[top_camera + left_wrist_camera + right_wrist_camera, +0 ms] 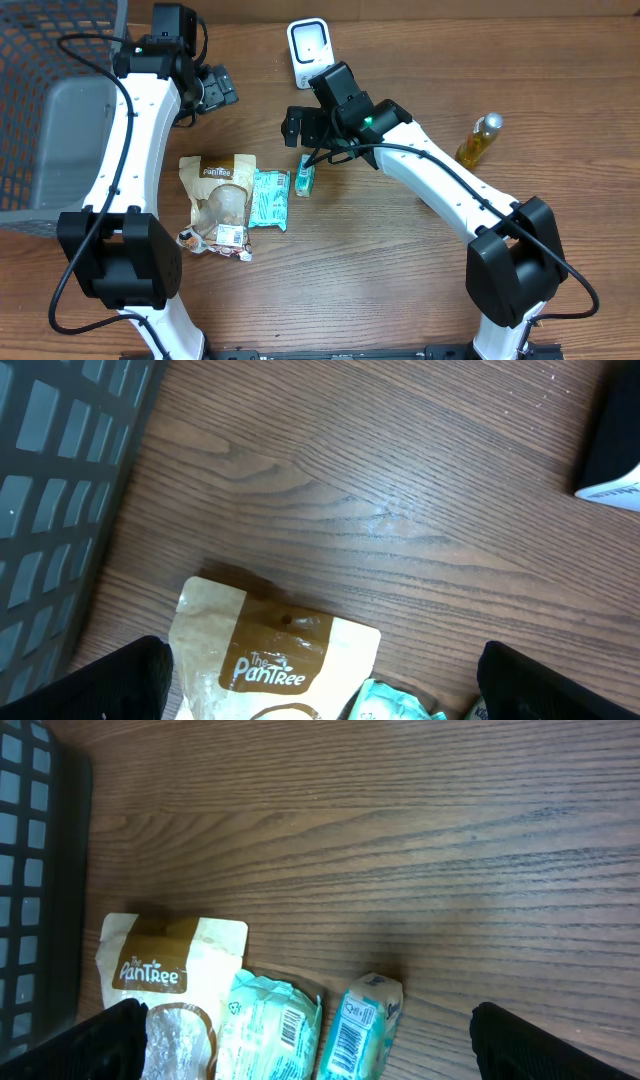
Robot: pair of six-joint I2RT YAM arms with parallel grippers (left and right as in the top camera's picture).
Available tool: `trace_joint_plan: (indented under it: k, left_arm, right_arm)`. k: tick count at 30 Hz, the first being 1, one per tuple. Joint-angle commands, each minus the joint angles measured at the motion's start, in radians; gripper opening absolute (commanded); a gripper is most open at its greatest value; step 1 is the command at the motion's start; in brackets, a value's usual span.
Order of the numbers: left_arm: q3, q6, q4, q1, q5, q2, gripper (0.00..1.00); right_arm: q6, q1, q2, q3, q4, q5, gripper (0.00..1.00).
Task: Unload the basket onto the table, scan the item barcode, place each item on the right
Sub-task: 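Move the right gripper left over the small teal Kleenex pack, then lower the right gripper onto the Kleenex pack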
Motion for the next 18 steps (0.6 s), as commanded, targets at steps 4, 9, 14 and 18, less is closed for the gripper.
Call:
trace_joint_plan:
  k: [4, 9, 14, 18]
  left_arm:
    - [0.019, -0.010, 0.000, 0.000, 0.005, -0.013, 1.00]
    - [0.019, -0.010, 0.000, -0.001, 0.005, -0.013, 1.00]
    - [0.019, -0.010, 0.000, 0.000, 0.005, -0.013, 1.00]
    - [0.019, -0.010, 0.000, 0.000, 0.005, -0.013, 1.00]
  right_arm:
    - [0.001, 0.000, 0.035, -0.008, 0.002, 0.009, 1.00]
    - [0.004, 0.000, 0.085, -0.008, -0.039, -0.019, 0.99]
    - [0.005, 0.000, 0.099, -0.008, -0.029, -0.054, 1.00]
    - [0.005, 0.000, 0.100, -0.008, 0.023, -0.056, 1.00]
